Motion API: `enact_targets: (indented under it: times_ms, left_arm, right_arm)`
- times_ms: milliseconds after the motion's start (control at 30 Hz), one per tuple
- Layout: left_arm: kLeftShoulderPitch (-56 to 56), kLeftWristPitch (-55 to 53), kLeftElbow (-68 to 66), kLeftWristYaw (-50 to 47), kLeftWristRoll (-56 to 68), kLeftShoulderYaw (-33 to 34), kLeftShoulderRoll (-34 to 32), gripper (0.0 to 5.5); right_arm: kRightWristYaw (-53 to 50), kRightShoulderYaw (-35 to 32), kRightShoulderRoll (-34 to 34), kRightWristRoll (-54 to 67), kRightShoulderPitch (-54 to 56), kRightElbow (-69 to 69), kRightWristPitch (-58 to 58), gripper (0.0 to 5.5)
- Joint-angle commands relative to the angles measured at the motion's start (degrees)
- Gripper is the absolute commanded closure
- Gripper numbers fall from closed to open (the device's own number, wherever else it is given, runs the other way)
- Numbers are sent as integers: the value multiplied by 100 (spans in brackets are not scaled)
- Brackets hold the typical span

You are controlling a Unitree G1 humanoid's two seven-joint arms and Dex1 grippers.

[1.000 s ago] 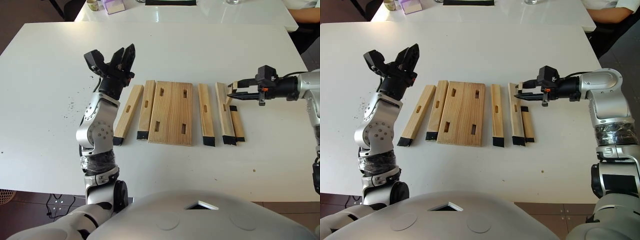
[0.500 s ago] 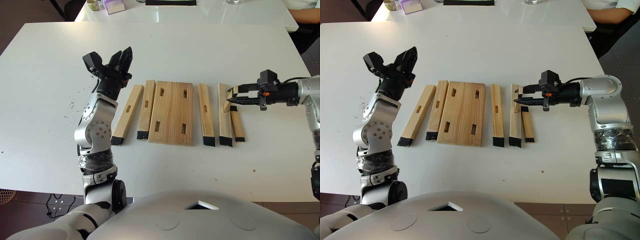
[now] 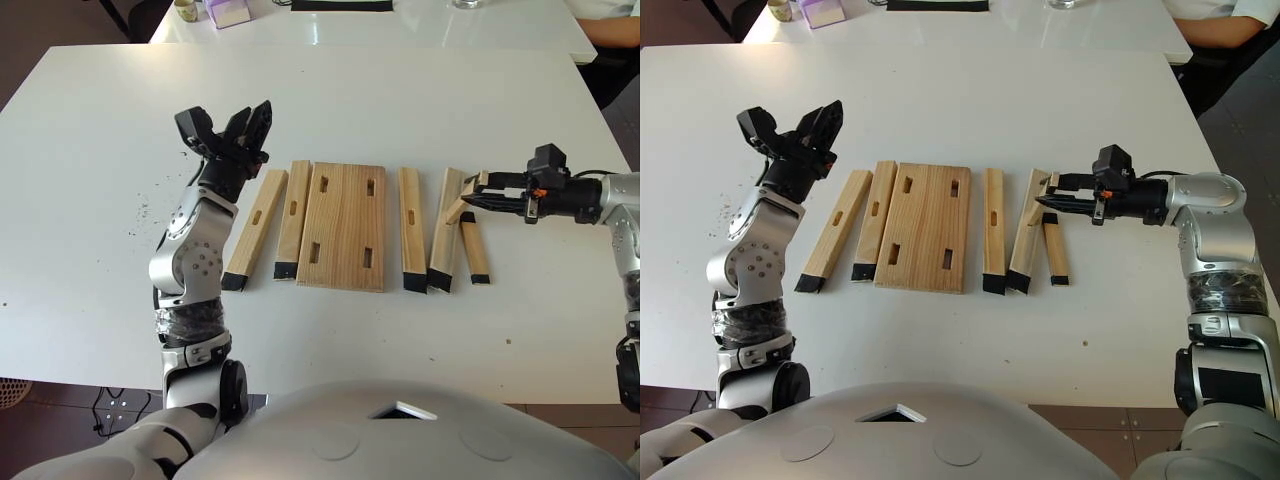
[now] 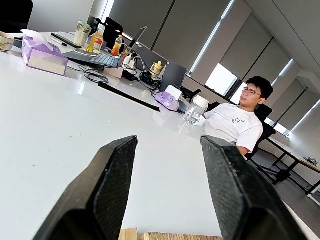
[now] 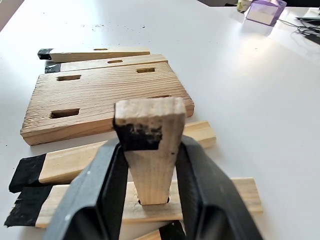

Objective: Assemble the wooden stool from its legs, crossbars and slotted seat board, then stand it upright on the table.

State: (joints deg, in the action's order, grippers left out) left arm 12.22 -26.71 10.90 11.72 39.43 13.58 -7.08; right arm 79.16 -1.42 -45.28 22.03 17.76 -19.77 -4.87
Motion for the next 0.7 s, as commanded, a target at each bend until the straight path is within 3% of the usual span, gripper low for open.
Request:
enact_targets:
  times_ms: [33,700]
  left_arm:
    - [-123,-80,114,-25,-47,-35,-29,314]
    - [-95,-247,146,7,13,-91,-19,314]
  right_arm:
    - [-177,94,32,-278,-281,-353,-77,420]
    - [-653,564,326,-624,-261,-1131,-52,420]
